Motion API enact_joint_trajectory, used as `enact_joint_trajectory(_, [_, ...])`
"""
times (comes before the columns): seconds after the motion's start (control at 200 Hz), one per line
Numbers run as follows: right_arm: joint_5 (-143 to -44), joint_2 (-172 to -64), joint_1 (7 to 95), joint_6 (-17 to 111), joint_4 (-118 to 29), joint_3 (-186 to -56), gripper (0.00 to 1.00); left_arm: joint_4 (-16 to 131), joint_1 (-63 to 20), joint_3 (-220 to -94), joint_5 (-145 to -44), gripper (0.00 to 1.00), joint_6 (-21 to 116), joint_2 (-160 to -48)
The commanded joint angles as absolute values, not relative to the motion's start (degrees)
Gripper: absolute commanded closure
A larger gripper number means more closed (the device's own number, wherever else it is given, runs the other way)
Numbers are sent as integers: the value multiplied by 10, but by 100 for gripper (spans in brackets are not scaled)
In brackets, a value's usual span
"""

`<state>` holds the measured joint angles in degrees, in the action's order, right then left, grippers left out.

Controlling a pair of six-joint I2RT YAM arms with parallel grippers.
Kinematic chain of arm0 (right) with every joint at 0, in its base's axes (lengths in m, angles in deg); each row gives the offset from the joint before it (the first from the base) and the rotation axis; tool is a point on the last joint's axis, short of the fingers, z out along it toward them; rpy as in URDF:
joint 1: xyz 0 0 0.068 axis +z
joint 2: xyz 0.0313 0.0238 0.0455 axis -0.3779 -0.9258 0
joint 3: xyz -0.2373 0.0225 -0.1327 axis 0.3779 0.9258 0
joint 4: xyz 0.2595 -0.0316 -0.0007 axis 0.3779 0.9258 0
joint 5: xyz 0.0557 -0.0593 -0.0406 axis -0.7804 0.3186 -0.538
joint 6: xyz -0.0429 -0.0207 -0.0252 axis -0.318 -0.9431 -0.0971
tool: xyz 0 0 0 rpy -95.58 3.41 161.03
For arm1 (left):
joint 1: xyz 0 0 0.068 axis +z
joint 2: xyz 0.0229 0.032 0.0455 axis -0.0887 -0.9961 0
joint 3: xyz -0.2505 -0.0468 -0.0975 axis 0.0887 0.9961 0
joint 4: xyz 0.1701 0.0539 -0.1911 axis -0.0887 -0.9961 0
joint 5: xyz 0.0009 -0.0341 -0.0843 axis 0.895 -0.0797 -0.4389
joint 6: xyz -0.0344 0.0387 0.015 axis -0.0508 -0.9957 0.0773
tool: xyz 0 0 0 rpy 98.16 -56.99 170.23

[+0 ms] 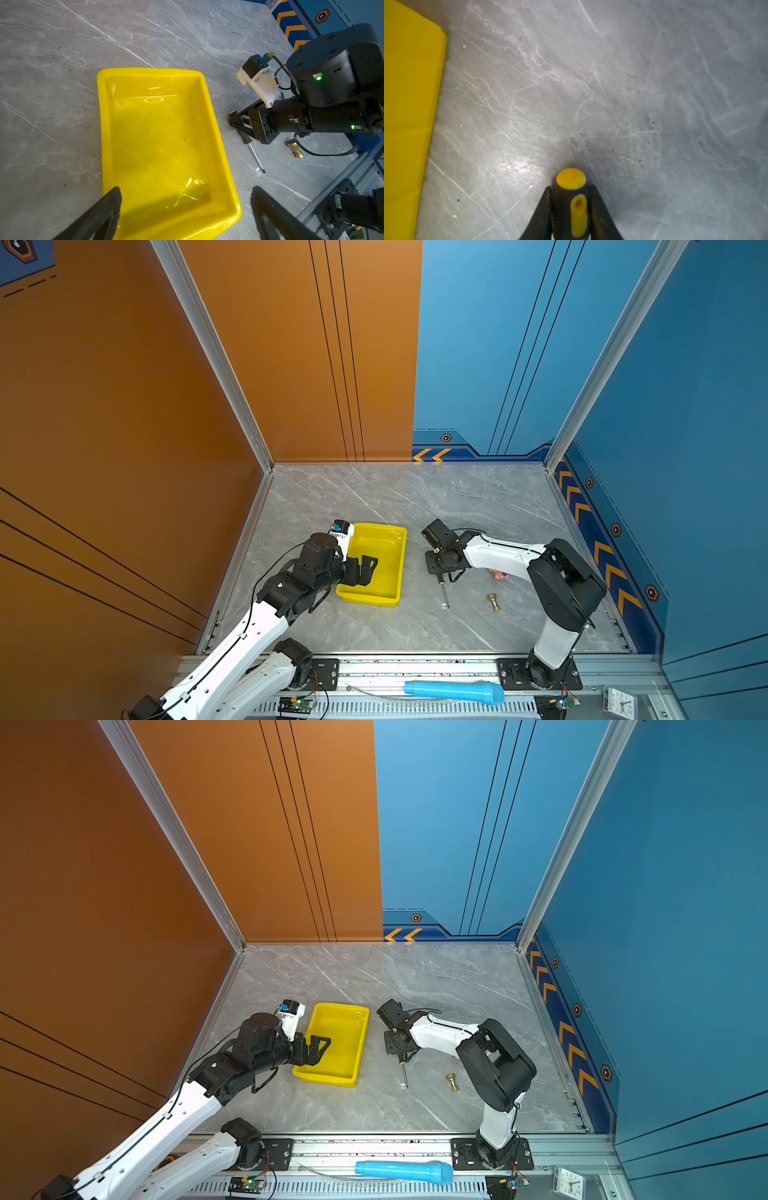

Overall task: Put the screwdriver in the bin
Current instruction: 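Lower the right gripper and close it on the black-and-yellow screwdriver handle, then lift the screwdriver with the right gripper and carry it over the yellow bin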

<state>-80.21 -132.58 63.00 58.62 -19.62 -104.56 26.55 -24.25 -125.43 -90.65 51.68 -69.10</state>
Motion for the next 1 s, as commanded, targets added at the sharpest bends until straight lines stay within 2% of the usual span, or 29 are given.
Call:
enact_joint_trajectory(0.0, [-822, -1321, 628, 579, -190, -1032, 100, 264, -247, -1283, -885, 2, 492, -697])
enact_joint_trajectory(0.29, [-814, -1282, 628, 580, -190, -1038, 100, 267, -239, -1302, -864, 2, 475, -697])
enact_joint_trajectory(0.551, [-786, -1210, 628, 596, -163, -1036, 100, 299, -199, -1280, -872, 2, 480, -688])
enact_joint_trajectory(0.996, [-764, -1178, 633, 628, -121, -1128, 100, 323, -175, -1231, -879, 2, 517, -662])
